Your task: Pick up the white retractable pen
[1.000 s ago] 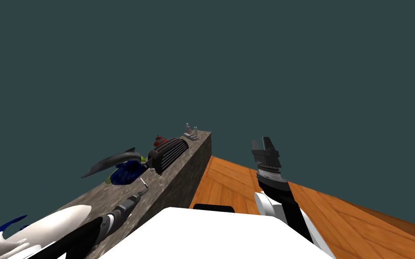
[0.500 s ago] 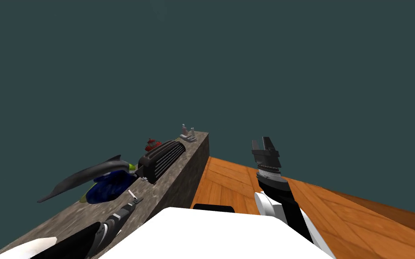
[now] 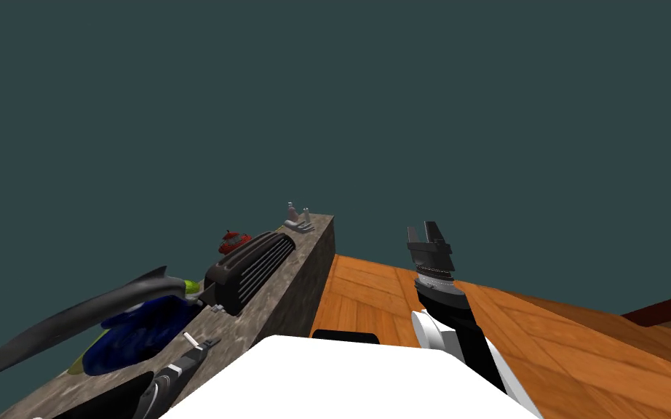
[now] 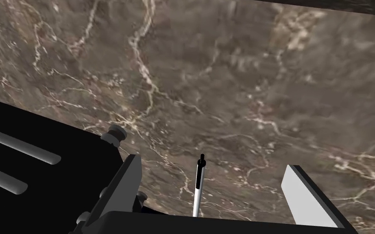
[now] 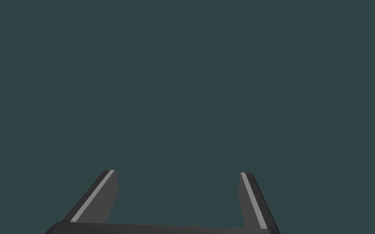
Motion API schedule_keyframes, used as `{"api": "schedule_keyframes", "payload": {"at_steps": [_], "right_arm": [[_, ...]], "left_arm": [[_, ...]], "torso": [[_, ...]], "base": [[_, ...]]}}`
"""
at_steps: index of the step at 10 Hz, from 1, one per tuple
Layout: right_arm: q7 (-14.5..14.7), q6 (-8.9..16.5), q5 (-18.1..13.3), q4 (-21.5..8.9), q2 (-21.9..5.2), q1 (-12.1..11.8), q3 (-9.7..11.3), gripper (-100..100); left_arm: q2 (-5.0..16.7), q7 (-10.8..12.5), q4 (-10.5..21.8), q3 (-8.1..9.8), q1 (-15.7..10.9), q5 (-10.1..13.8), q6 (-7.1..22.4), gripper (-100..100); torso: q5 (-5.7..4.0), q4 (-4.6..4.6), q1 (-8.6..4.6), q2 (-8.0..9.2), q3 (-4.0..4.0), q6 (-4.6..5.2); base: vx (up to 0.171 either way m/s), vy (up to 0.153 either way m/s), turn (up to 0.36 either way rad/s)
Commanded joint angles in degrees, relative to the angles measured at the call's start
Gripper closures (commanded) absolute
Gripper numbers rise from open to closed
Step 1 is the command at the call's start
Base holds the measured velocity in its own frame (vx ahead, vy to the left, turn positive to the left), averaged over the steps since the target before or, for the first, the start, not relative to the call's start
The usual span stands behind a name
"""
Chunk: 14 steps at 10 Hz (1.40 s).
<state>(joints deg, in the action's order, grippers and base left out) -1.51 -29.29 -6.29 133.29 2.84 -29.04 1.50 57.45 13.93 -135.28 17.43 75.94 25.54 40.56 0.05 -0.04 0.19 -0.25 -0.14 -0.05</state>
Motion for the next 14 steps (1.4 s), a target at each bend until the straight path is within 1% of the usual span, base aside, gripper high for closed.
{"api": "schedule_keyframes", "payload": {"at_steps": [1,3,4,6,7,8,9,10,11,14], "right_arm": [[0.00,0.00,0.00,0.00,0.00,0.00,0.00,0],[0.00,0.00,0.00,0.00,0.00,0.00,0.00,0],[0.00,0.00,0.00,0.00,0.00,0.00,0.00,0],[0.00,0.00,0.00,0.00,0.00,0.00,0.00,0],[0.00,0.00,0.00,0.00,0.00,0.00,0.00,0],[0.00,0.00,0.00,0.00,0.00,0.00,0.00,0],[0.00,0.00,0.00,0.00,0.00,-0.01,-0.01,0],[0.00,0.00,0.00,0.00,0.00,-0.01,0.00,0],[0.00,0.00,0.00,0.00,0.01,0.00,0.00,0],[0.00,0.00,0.00,0.00,0.01,0.00,0.00,0]], "left_arm": [[-0.10,0.33,-0.44,-0.38,0.03,0.02,2.00,-100],[0.38,1.10,-1.23,-0.60,1.63,1.39,5.50,-100],[0.38,1.10,-1.23,-0.60,1.63,1.39,5.96,-100],[0.85,1.72,-1.84,-0.83,2.97,2.52,9.11,-100],[1.31,2.15,-2.22,-1.04,3.92,3.32,11.26,-100],[1.49,2.28,-2.33,-1.11,4.22,3.56,11.89,-100],[1.26,2.05,-2.39,-0.82,4.30,3.33,10.95,-100],[1.27,2.13,-2.46,-0.87,4.31,3.32,11.28,0],[0.64,1.50,-0.60,-1.98,3.18,3.04,10.43,-100],[-0.62,0.25,3.11,-4.22,0.94,2.49,8.78,-100]], "torso": [[0.00,0.00,0.00,0.00,0.00,0.00],[-0.01,0.00,-0.03,0.02,0.01,-0.01],[0.01,-0.01,0.05,-0.04,-0.03,0.01],[0.00,0.00,0.01,0.01,0.00,-0.02],[0.00,-0.01,0.02,-0.02,-0.01,0.00],[0.02,-0.02,0.08,-0.06,-0.04,-0.01],[0.02,-0.01,0.06,-0.04,-0.03,-0.03],[-0.01,0.01,-0.09,0.05,0.02,-0.05],[-0.04,0.03,-0.19,0.12,0.07,-0.05],[-0.05,0.05,-0.27,0.19,0.11,-0.05]], "base": [[0.044,0.048,-0.080],[0.055,0.057,-0.190],[0.049,0.065,-0.086],[0.046,0.059,-0.156],[0.066,0.080,-0.233],[0.055,0.075,-0.134],[0.020,0.031,-0.019],[0.004,0.007,0.001],[0.001,-0.003,-0.054],[-0.002,-0.009,-0.051]]}}
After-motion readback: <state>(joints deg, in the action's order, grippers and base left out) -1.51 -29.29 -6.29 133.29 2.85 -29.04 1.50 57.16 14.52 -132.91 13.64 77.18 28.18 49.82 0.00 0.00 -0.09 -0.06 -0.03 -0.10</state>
